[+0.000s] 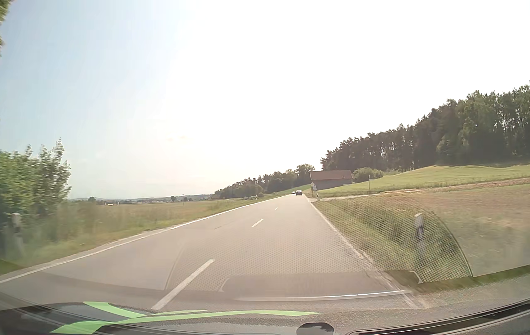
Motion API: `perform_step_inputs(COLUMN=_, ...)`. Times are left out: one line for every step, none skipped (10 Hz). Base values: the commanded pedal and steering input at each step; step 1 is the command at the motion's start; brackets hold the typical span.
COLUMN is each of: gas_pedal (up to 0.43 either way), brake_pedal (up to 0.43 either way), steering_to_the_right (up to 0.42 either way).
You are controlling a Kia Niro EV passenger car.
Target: Follow the waypoints while adhering to traffic rules and regulations
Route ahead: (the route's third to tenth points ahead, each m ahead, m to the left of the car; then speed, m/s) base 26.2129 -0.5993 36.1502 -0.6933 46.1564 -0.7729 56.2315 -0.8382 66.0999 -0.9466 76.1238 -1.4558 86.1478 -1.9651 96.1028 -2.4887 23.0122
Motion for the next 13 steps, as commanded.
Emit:
perform_step_inputs(gas_pedal=0.197, brake_pedal=0.000, steering_to_the_right=0.011)
perform_step_inputs(gas_pedal=0.197, brake_pedal=0.000, steering_to_the_right=0.010)
perform_step_inputs(gas_pedal=0.209, brake_pedal=0.000, steering_to_the_right=0.009)
perform_step_inputs(gas_pedal=0.209, brake_pedal=0.000, steering_to_the_right=0.007)
perform_step_inputs(gas_pedal=0.209, brake_pedal=0.000, steering_to_the_right=0.006)
perform_step_inputs(gas_pedal=0.209, brake_pedal=0.000, steering_to_the_right=0.006)
perform_step_inputs(gas_pedal=0.209, brake_pedal=0.000, steering_to_the_right=0.006)
perform_step_inputs(gas_pedal=0.209, brake_pedal=0.000, steering_to_the_right=0.005)
perform_step_inputs(gas_pedal=0.209, brake_pedal=0.000, steering_to_the_right=0.004)
perform_step_inputs(gas_pedal=0.209, brake_pedal=0.000, steering_to_the_right=0.003)
perform_step_inputs(gas_pedal=0.209, brake_pedal=0.000, steering_to_the_right=0.002)
perform_step_inputs(gas_pedal=0.209, brake_pedal=0.000, steering_to_the_right=0.001)
perform_step_inputs(gas_pedal=0.209, brake_pedal=0.000, steering_to_the_right=-0.003)
